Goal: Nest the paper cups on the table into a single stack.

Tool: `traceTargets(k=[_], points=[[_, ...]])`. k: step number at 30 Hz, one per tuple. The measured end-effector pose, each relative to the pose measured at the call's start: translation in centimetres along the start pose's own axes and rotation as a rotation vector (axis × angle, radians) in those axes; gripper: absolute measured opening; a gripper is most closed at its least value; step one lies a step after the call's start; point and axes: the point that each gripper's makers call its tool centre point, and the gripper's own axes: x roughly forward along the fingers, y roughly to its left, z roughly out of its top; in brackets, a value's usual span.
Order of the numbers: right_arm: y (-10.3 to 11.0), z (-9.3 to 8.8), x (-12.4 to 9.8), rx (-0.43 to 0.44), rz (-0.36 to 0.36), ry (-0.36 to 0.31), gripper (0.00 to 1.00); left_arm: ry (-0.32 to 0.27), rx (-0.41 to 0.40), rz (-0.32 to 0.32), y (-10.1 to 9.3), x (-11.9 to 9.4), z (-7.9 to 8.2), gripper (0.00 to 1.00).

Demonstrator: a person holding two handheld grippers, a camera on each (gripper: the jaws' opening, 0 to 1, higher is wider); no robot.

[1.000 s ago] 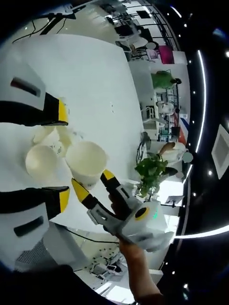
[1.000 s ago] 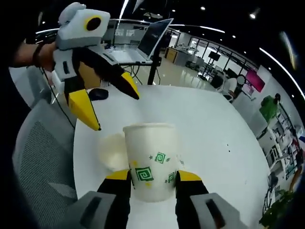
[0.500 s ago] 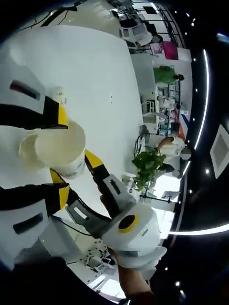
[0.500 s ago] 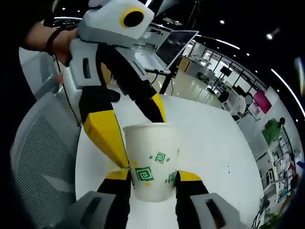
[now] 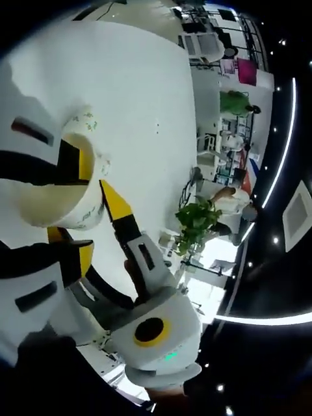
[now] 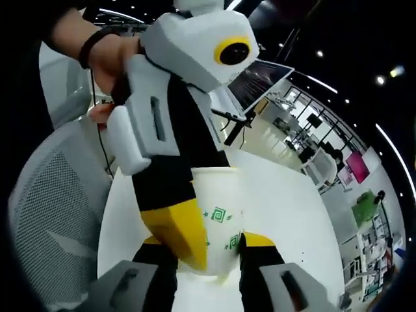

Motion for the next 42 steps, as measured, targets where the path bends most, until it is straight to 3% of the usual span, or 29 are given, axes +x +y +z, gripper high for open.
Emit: traceTargets(k=[9, 13, 22, 29, 42], points=[[0.6, 1.1, 0.1, -0.083, -0.012, -0.017, 0.35, 0.01, -0.029, -0.036, -1.0, -0.1, -0.3, 0.08], [0.6, 1.3, 0.0, -0.086, -0.019, -0.019, 0.35, 0.02, -0.043, -0.057, -1.5, 0.0, -0.5, 0.03], [0.3, 1.0, -0.2, -0.051, -0.037, -0.022, 0.35, 0.021, -0.066, -0.065, -1.3, 0.1, -0.5, 0.0], [0.3, -0.3, -0.3, -0.046, -0.049, 0.025, 0.4, 0.027, -0.061, -0.057, -1.6, 0.2, -0.7, 0.0], [0.1, -4.0, -1.4, 0.139, -0.08, 0.084, 0.5, 0.023, -0.051, -0.018, -0.4, -0.2, -0.4, 0.0]])
